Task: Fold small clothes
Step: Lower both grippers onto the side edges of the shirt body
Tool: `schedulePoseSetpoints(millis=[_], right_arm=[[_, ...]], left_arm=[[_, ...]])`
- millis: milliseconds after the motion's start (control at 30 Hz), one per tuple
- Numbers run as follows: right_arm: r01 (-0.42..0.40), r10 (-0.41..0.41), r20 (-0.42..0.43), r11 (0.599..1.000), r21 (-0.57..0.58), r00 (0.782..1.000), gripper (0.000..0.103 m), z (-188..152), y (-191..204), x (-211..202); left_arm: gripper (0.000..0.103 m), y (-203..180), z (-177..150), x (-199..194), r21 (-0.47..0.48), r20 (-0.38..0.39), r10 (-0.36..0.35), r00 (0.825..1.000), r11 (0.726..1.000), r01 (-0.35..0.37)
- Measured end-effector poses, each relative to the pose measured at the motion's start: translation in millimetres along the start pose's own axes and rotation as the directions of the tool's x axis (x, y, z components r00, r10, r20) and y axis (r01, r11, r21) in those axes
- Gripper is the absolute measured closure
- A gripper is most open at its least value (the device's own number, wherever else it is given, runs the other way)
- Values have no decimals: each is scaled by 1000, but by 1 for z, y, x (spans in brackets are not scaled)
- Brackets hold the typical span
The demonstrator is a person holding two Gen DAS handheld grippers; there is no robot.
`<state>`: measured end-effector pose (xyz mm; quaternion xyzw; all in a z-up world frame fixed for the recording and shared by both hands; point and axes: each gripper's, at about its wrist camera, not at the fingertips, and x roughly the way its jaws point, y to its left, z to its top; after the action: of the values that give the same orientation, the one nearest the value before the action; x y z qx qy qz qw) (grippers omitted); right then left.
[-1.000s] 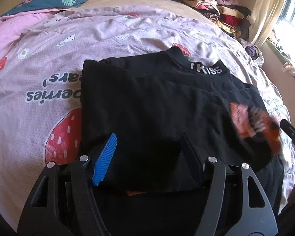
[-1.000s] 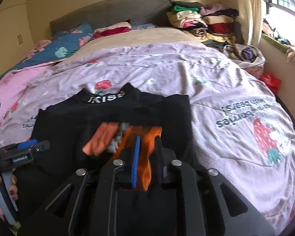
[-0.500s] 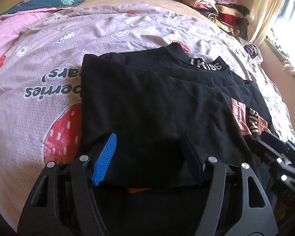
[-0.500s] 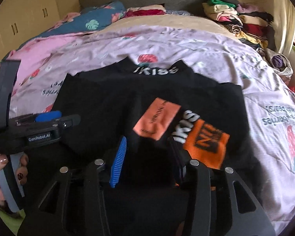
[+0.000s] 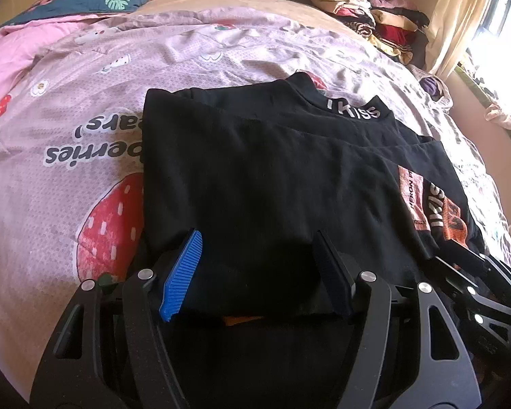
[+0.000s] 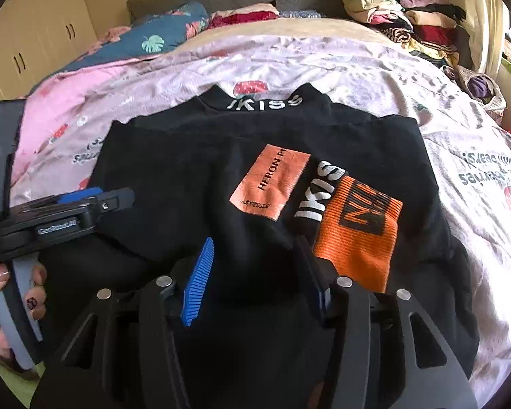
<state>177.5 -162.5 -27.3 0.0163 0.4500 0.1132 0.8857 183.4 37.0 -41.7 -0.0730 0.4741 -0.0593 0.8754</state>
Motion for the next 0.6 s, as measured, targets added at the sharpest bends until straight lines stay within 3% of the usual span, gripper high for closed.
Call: schedulePoseSetpoints(millis=[167,267,433,600], right_arm=[[4,-5,25,1000,19,1000,41,-4,-2,-13],[11,-12,33,999,41,999,39,-6,-6,-18],[22,-25,44,997,69,999,22,-10,-14,-27],[31,-37,61,996,83,997,11,-12,-17,-37]], left_arm=[[43,0,-2,-3,-8,3,-5,1000,1000,5],[43,0,-3,-4,-10,3,-12,1000,1000,12],[43,0,-6,-9,-12,1,-18,1000,1000,18],[39,-1,-9,-16,-22,5,-29,1000,999,29]])
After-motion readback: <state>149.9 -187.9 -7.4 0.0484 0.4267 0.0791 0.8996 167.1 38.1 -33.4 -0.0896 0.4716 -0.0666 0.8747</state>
